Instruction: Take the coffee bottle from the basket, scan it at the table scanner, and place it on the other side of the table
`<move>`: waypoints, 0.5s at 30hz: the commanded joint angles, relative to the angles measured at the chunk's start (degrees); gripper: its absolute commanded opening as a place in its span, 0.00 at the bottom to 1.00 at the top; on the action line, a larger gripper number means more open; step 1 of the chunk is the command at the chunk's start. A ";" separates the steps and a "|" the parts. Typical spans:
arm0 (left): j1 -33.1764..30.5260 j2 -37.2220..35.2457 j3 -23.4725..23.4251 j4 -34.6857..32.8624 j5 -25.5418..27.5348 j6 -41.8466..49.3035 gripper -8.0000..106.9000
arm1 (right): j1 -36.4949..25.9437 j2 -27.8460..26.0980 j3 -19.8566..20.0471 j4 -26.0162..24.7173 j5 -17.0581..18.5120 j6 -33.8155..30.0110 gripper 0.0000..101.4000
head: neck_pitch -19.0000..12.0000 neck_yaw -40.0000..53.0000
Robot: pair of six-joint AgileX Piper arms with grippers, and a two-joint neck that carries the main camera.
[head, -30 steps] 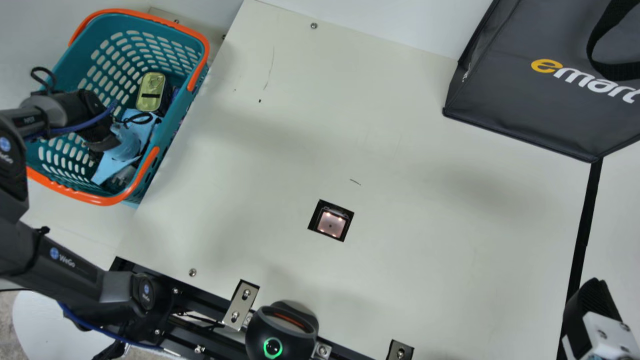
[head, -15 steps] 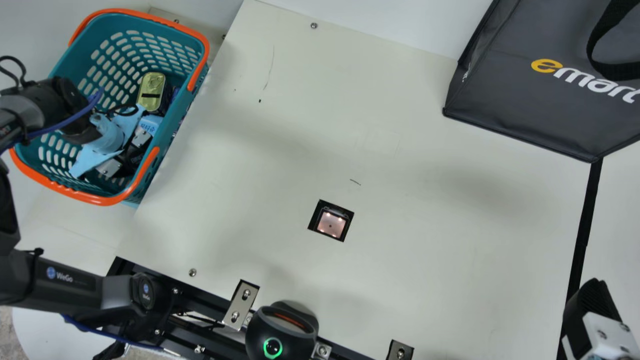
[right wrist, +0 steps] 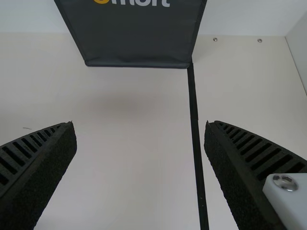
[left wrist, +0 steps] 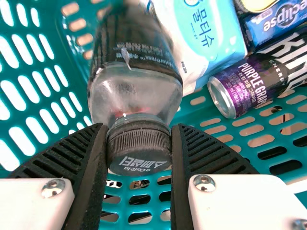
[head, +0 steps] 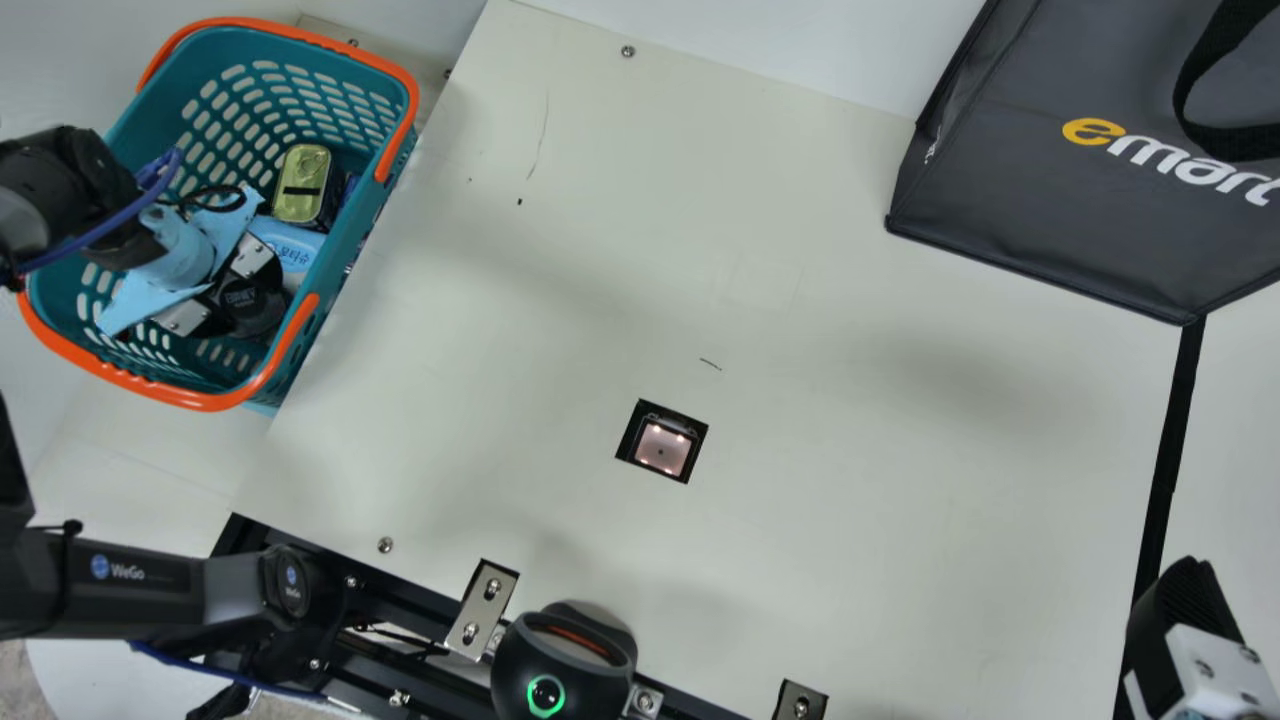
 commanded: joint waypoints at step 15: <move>1.71 -2.90 -4.71 0.45 3.22 4.51 0.00 | 0.00 0.00 0.00 0.00 0.00 0.00 0.94 | -1.57 0.23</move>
